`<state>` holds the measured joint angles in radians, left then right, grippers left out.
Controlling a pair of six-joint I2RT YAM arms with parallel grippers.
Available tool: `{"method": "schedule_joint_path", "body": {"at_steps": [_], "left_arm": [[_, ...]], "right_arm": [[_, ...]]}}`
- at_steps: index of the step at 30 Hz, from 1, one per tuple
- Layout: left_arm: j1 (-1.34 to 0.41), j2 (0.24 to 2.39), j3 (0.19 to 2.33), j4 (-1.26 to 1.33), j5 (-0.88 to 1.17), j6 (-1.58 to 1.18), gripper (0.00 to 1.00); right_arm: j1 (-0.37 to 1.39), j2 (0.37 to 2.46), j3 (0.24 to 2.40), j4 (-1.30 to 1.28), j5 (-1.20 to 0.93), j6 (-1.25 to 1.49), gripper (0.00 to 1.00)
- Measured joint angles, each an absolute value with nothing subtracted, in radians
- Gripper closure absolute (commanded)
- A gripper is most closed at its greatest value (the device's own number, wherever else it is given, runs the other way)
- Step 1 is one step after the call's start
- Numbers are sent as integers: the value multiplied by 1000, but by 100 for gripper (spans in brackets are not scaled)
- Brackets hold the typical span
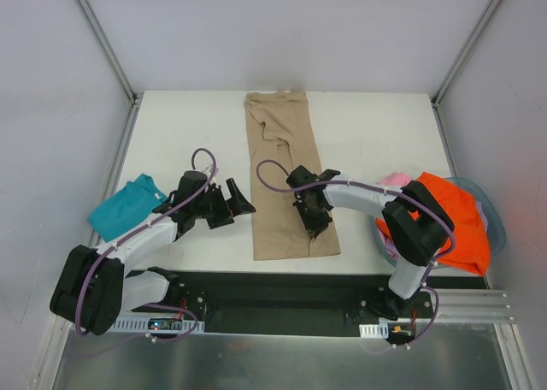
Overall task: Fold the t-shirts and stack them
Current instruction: Rotate the tshirt 90 degrees
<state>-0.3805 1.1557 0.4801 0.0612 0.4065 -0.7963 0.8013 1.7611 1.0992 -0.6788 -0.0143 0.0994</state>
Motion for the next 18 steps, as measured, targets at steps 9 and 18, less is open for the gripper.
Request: {"method": "schedule_joint_path", "body": {"at_steps": [9, 18], "left_arm": [[-381, 1134, 467, 61, 406, -797, 1], [-388, 1129, 463, 62, 411, -797, 1]], "right_arm": [[809, 1761, 1099, -686, 27, 117, 99], [822, 1654, 1093, -686, -13, 116, 99]]}}
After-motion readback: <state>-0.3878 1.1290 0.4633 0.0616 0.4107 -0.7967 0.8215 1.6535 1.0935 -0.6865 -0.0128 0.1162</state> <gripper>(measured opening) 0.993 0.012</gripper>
